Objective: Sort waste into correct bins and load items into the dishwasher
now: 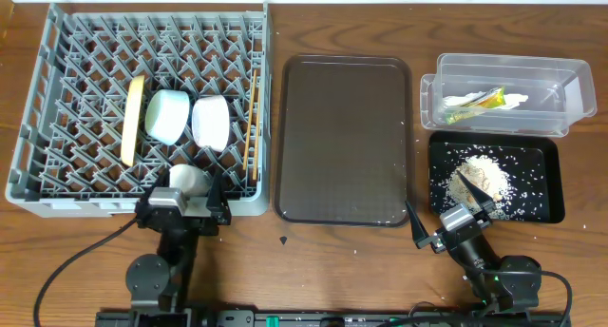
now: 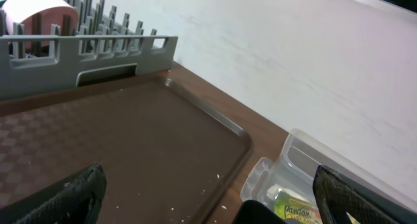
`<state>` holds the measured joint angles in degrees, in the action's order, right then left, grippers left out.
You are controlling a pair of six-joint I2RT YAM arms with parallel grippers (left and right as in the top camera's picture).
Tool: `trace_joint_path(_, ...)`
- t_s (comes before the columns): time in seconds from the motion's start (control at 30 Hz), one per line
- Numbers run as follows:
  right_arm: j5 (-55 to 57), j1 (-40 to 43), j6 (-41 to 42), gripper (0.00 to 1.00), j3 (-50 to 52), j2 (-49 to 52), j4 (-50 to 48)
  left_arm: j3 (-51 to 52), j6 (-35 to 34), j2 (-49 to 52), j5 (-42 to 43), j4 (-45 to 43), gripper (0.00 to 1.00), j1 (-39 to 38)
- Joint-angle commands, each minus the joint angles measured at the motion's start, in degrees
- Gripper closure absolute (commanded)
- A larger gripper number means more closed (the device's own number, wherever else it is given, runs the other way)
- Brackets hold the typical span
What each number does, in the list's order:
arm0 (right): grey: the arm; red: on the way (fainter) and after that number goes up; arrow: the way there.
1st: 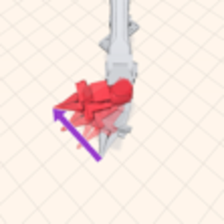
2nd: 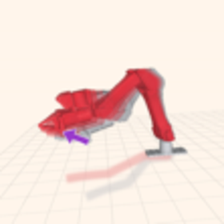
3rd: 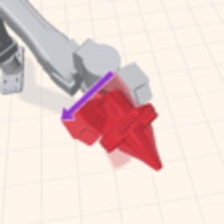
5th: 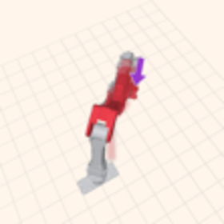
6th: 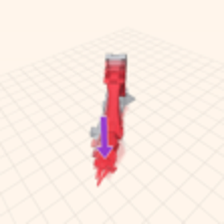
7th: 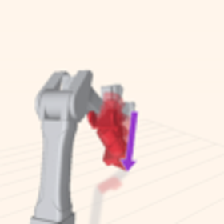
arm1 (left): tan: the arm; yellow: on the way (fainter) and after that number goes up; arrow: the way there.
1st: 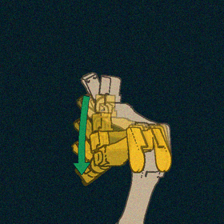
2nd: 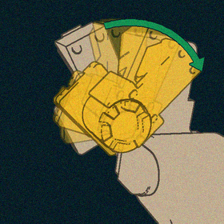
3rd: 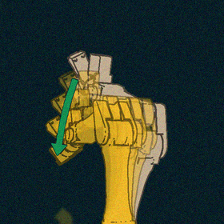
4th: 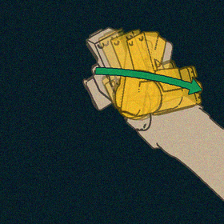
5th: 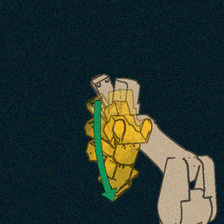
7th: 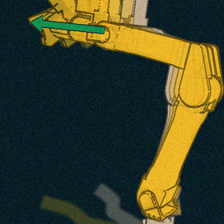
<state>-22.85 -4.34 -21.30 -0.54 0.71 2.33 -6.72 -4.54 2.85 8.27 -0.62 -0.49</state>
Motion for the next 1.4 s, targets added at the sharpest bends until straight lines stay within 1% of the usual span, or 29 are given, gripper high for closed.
trace_joint_path(0.0, 0.33, 0.52, 0.94, 0.01, 0.22, -0.39, 0.09, 3.1, -0.52, -2.78, -0.83, -2.89, 0.07, -0.11)
trace_joint_path(0.13, 0.33, 0.52, 0.94, 0.01, 0.22, -0.39, 0.09, 6.62, -0.5, -2.75, -0.83, -6.34, 0.07, -0.09)
trace_joint_path(0.23, 0.33, 0.52, 0.94, 0.01, 0.22, -0.39, 0.09, 6.51, -0.48, -2.75, -1.07, -4.04, 0.07, -0.09)
trace_joint_path(0.47, 0.33, 0.52, 0.94, 0.01, 0.22, -0.39, 0.09, 6.49, -0.48, -2.62, -1.22, -3.15, 0.07, -0.09)
trace_joint_path(0.67, 0.31, 0.52, 0.94, 0.01, 0.22, -0.39, 0.09, 6.49, -0.48, -2.62, -1.27, 4.44, 0.07, -0.09)
trace_joint_path(1.37, 0.31, 0.52, 0.94, 0.01, 0.22, -0.39, 0.09, 6.49, -0.48, -1.46, -1.31, 4.04, 0.07, -0.09)
